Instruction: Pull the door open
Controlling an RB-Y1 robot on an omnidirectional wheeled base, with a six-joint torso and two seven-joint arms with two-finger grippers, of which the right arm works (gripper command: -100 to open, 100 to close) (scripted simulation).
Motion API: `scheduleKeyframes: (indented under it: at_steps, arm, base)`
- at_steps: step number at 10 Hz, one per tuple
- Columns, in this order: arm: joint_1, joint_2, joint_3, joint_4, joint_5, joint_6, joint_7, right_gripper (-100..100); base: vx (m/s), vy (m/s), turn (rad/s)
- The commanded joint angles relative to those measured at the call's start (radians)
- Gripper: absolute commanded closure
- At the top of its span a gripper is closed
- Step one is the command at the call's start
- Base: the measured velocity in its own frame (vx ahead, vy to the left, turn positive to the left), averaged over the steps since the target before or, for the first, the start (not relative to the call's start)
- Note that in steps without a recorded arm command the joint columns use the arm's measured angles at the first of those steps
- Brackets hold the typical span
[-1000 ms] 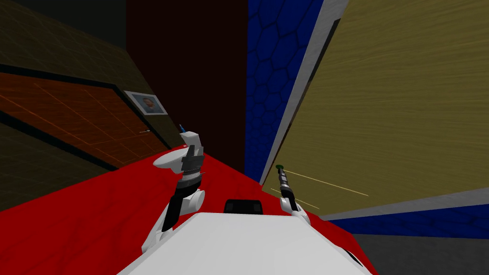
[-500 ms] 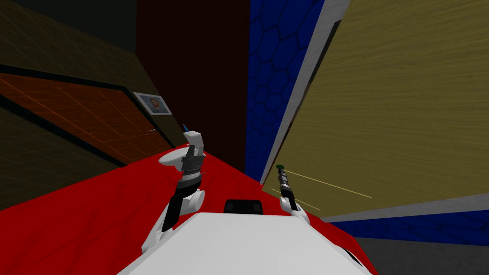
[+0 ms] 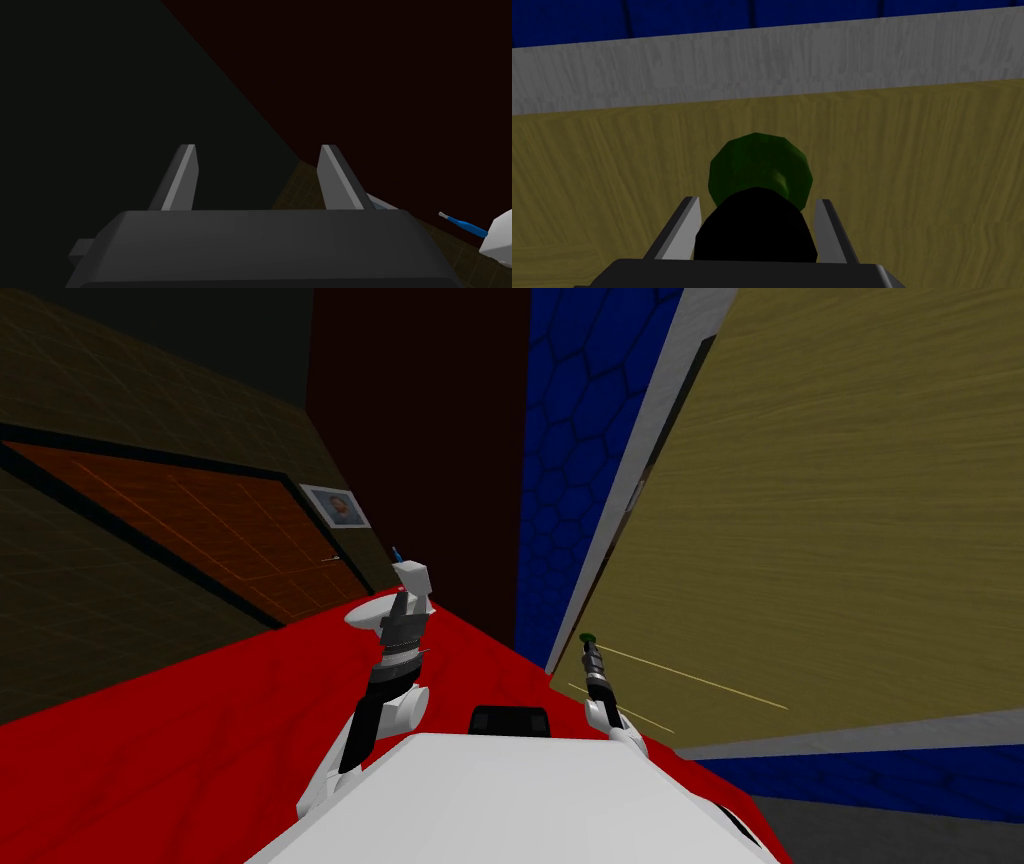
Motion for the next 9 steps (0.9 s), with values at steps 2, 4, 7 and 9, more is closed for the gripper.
scheduleKeyframes:
  at_steps: [2, 4, 7, 9]
  arm:
    - [-0.002, 0.004, 0.012, -0.005, -0.028, 0.002, -0.076, 100]
    - [-0.003, 0.004, 0.016, -0.005, -0.041, 0.003, -0.128, 100]
    - [-0.004, 0.003, 0.020, -0.004, -0.054, 0.003, -0.178, 100]
    - [-0.006, 0.002, 0.029, -0.003, -0.080, 0.004, -0.243, 100]
  base:
    - [-0.045, -0.015, 0.082]
    - [-0.041, -0.010, 0.053]
    - [-0.033, -0.010, 0.043]
    - [-0.046, -0.014, 0.071]
